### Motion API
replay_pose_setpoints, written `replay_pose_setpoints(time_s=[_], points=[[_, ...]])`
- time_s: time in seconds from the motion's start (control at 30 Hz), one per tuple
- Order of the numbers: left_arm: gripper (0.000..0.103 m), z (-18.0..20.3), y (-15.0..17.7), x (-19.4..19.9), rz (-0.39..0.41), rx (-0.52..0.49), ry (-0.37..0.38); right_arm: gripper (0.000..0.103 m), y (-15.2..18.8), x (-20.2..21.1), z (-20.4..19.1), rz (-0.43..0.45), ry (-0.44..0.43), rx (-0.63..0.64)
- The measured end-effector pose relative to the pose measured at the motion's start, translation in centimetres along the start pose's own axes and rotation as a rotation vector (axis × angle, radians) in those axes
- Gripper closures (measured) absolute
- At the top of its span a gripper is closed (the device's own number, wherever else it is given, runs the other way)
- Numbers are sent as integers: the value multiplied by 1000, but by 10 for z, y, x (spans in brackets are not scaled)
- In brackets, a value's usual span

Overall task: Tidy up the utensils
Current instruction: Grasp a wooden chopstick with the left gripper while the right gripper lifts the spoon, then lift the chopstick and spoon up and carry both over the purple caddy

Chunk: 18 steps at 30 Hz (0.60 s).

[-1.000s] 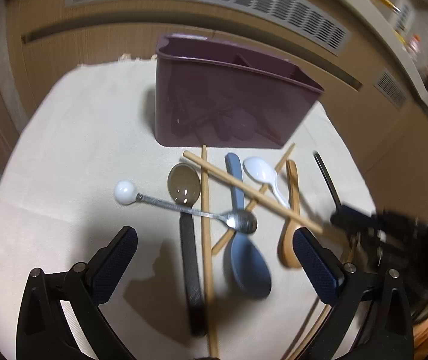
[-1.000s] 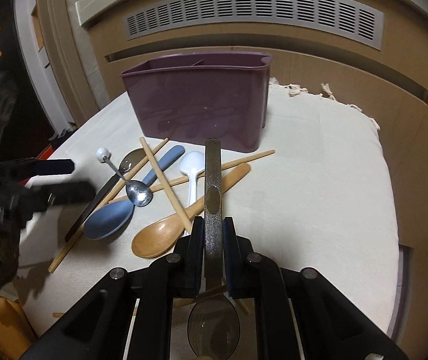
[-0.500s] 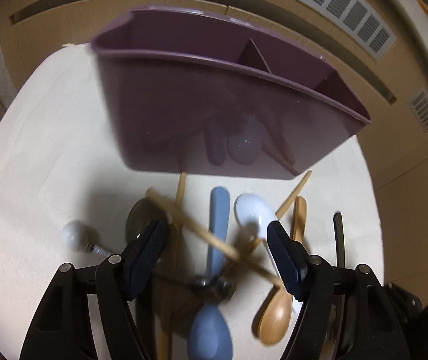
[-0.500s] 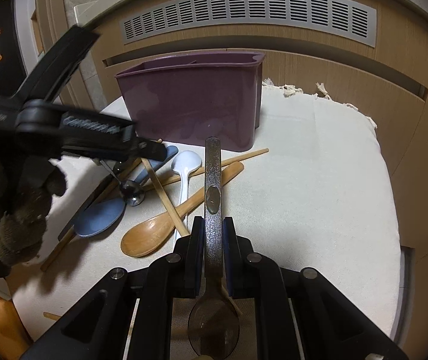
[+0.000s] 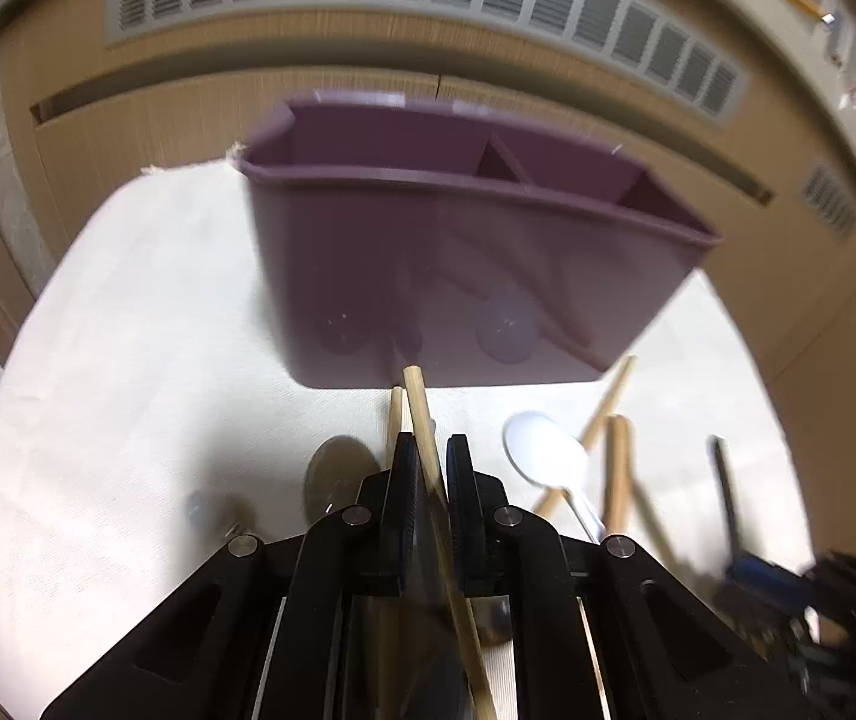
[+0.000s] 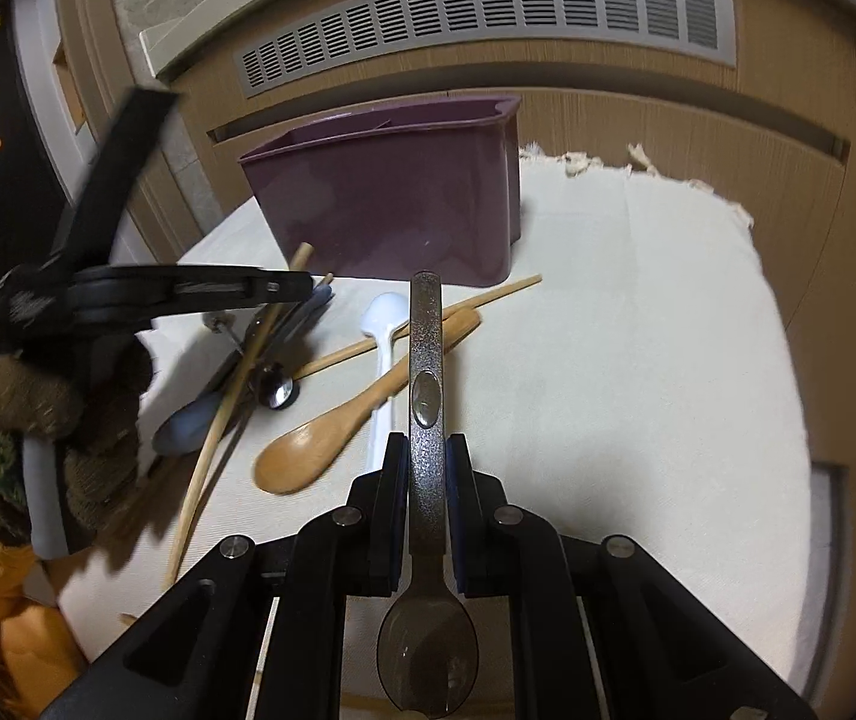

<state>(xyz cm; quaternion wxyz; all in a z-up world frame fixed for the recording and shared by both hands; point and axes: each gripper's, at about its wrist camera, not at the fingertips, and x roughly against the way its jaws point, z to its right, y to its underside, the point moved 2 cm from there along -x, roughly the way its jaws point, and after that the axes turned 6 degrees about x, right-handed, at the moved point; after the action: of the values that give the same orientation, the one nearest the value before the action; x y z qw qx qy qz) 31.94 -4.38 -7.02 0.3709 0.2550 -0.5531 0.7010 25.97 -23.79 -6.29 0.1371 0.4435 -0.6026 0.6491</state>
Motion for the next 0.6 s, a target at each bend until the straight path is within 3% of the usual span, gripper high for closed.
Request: replay_pose_setpoints(time_s=[0.3,0.6], points=[[94,5,2,111,192,-47,96,91,-22,43,-18,87,-30,3],[96,15,-15,191,385,-101,129,91,-55,104,-44,237,-35,75]])
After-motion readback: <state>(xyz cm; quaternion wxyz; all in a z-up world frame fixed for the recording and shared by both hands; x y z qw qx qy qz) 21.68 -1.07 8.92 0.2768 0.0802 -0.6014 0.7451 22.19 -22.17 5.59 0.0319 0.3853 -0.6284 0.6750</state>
